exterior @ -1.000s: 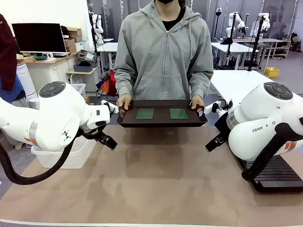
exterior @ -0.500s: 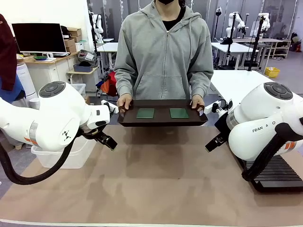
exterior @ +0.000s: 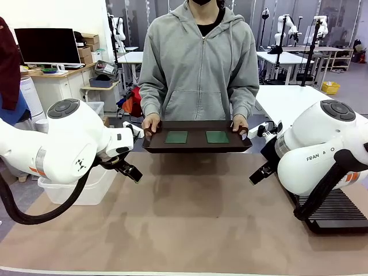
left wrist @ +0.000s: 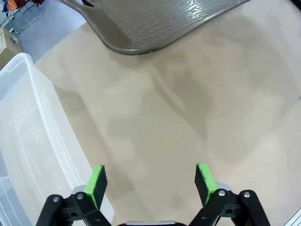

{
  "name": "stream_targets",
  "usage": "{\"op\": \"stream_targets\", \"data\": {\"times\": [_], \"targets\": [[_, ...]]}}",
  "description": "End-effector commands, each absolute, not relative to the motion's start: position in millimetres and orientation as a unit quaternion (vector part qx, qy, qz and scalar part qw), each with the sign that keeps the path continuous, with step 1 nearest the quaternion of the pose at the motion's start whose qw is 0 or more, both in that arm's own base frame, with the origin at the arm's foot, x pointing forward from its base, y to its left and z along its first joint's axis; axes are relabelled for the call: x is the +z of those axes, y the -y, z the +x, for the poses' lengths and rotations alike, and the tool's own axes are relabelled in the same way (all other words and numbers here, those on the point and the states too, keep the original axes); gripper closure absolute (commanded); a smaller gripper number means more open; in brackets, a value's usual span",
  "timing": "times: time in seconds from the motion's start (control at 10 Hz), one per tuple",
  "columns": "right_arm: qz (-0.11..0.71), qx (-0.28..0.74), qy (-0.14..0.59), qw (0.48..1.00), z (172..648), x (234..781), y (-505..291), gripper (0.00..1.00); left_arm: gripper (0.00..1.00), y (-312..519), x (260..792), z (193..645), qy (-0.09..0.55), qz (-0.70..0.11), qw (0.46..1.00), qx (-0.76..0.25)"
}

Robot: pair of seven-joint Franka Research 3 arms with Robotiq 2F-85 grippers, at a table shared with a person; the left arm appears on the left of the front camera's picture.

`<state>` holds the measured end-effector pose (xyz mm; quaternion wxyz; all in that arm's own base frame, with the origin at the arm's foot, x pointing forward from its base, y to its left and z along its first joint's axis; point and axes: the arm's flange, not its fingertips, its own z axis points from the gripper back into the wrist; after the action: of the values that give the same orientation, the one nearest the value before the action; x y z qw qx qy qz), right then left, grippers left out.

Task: Sort PCBs into racks and boxes based on the side picked up.
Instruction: Pick up the Blank PCB handed by the Human.

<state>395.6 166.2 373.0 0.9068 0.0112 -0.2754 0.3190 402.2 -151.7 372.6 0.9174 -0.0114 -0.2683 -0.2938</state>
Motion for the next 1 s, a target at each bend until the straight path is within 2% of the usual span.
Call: {"op": "stream_targets", "data": {"times": [0.0, 0.1, 0.3, 0.5, 0.8, 0.9], "targets": [[0.011, 0.319, 0.275, 0.907, 395.6, 373.0, -166.2, 0.00, 0.00, 151.5, 372.5, 402.2, 0.268, -0.011, 0.917, -0.294], [0.011, 0.319, 0.275, 0.907, 395.6, 373.0, -166.2, 0.00, 0.00, 151.7, 372.6, 402.2, 0.268, -0.011, 0.917, -0.294], [0.026, 0.339, 0.261, 0.903, 377.4, 402.9, -157.7, 0.00, 0.00, 138.1, 406.0, 397.2, 0.228, 0.024, 0.926, -0.300], [0.039, 0.343, 0.241, 0.907, 372.3, 438.5, -135.3, 0.00, 0.00, 119.3, 444.9, 390.1, 0.223, 0.022, 0.923, -0.313], [0.082, 0.415, 0.162, 0.892, 376.0, 523.2, -106.7, 0.00, 0.00, 91.0, 532.3, 402.8, 0.212, 0.006, 0.919, -0.332], [0.077, 0.417, 0.166, 0.890, 376.0, 553.5, -97.3, 0.00, 0.00, 77.9, 561.0, 409.1, 0.220, -0.004, 0.906, -0.363]]}}
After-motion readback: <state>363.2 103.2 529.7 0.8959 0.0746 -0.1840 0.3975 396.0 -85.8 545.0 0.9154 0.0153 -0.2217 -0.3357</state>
